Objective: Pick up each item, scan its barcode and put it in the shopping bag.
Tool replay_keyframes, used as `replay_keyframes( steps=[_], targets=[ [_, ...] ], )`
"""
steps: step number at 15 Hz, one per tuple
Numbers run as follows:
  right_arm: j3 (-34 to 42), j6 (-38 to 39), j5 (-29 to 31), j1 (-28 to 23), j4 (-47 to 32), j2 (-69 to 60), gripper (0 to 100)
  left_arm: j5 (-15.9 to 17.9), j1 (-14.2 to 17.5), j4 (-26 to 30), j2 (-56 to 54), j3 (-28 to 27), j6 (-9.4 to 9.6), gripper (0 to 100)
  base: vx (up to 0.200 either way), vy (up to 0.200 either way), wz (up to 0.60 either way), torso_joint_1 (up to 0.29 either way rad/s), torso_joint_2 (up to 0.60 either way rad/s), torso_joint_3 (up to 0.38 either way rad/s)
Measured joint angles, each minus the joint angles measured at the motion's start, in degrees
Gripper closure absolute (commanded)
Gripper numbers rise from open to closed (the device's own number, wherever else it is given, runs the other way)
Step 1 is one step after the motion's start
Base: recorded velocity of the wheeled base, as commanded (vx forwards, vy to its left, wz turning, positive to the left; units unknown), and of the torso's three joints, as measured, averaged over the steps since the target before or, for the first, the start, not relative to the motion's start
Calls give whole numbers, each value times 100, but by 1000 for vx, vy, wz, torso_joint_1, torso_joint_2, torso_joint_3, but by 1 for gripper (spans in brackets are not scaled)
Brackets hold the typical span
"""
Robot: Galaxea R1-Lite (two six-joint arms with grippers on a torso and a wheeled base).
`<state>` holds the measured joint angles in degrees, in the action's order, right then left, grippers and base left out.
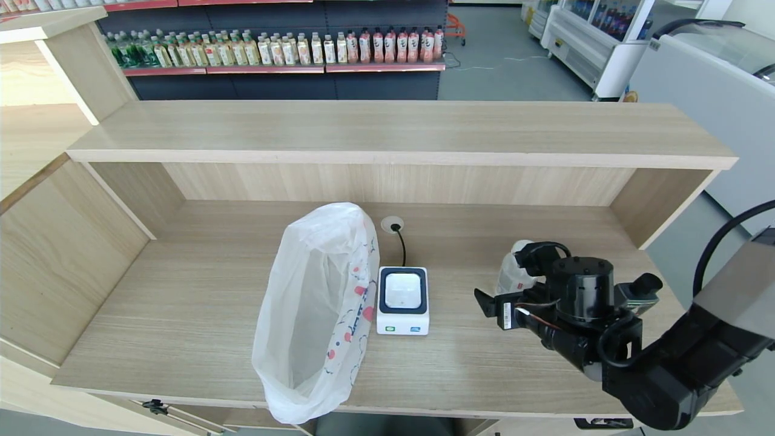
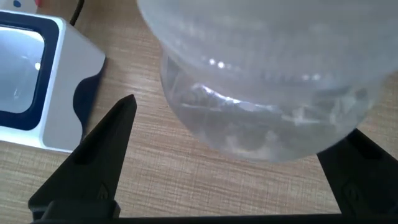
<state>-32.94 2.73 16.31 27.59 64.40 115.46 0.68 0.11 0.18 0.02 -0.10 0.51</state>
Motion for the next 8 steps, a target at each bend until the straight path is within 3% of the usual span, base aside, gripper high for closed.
replay_keyframes(
  steps=[4,8],
  targets=[
    [-245,-55,-37,-26,88,150,0,2,-1,0,0,0,0,0,0,0,0,0,0,0],
    [-357,-139,-463,-232,189,161,0,0,0,0,0,0,2,0,0,0,0,0,0,0]
  ],
)
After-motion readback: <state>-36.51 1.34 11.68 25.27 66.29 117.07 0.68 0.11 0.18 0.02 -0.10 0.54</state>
